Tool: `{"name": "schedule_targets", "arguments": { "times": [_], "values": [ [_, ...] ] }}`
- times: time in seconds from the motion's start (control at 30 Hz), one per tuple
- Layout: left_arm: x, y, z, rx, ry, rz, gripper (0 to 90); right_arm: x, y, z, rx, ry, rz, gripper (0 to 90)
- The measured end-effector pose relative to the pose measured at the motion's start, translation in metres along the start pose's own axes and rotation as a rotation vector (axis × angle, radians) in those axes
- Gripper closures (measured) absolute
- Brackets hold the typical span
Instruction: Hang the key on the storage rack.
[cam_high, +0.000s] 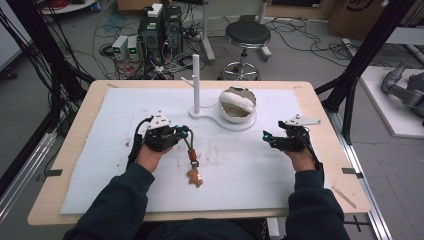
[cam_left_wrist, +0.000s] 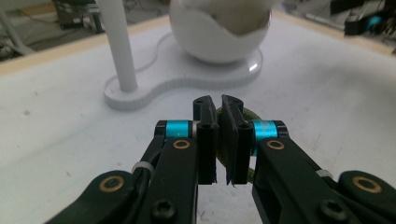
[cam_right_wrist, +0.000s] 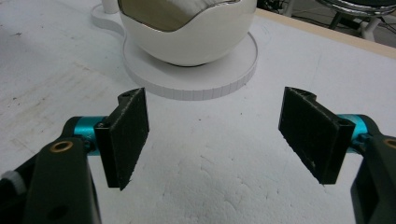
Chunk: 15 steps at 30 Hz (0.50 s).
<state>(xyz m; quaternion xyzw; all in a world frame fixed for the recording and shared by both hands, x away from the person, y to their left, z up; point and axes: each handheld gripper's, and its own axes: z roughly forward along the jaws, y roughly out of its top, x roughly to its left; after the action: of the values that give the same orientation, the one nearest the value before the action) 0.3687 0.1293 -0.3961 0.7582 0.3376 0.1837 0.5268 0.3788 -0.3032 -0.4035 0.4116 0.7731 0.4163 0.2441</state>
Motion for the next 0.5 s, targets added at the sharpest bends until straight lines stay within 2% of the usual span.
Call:
{"name": "schedule_targets", "arguments": {
  "times": [0.1,0.2,0.5],
  "values": [
    [0.004,0.01,-0.011,-0.058,0.009,0.003,84.5,0.0,0.0,0.0,-0.001,-0.001,0.003,24.8],
    [0.007,0.019,-0.02,-0.111,0.001,-0.001,84.6,0.0,0.0,-0.001,-0.004,0.0,0.007,24.8],
    [0.013,0.056,-0.034,-0.189,0.012,0.03,84.7,-0.001,0.001,-0.002,-0.011,0.005,0.017,24.8]
  ]
}}
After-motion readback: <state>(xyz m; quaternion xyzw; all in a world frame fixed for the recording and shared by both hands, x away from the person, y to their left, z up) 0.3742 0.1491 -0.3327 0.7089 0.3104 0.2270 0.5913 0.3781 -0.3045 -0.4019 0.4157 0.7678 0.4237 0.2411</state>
